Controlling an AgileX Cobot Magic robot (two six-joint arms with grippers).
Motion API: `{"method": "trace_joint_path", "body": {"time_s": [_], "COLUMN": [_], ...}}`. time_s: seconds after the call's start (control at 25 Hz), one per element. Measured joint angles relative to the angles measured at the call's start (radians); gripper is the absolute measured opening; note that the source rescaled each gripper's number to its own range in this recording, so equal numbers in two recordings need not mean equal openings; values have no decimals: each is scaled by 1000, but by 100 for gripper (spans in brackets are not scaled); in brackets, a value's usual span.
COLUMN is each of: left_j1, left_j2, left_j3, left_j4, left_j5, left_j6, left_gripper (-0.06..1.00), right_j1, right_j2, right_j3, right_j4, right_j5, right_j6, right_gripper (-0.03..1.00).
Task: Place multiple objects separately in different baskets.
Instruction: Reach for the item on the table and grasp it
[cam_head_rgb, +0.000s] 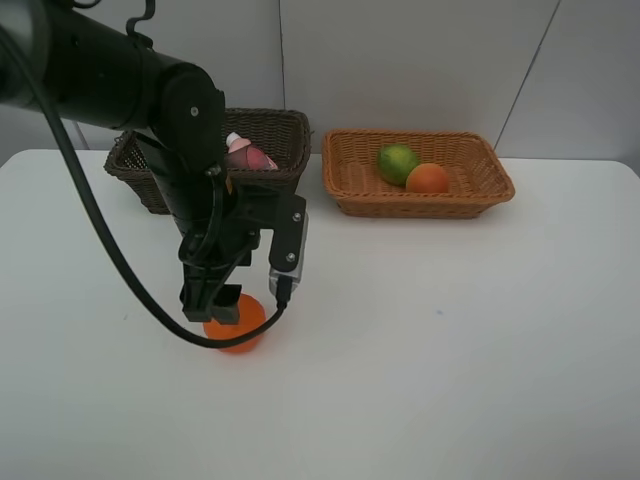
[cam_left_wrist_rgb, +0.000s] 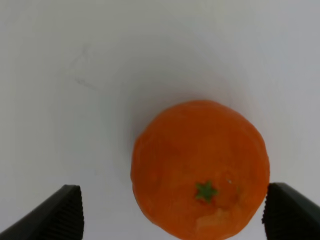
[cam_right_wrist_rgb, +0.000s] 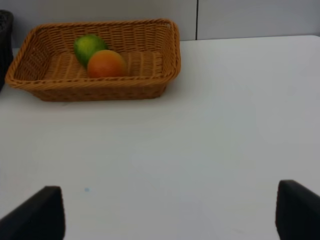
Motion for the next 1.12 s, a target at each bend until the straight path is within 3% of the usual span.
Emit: {"method": "trace_joint_path", "body": {"time_s": [0.2,1.12], "left_j1": [0,0], "left_j2": [20,137], "left_j3": [-2,21], "left_j4": [0,18], "left_j5": [18,-26], "left_j6": [3,6], "left_gripper": [100,100], "right_j1": [0,0], "right_j2": [0,0], "right_j3": [0,0], "right_j4": [0,0], "right_j5": [0,0], "right_j6": [0,0], "right_gripper": [79,79]}}
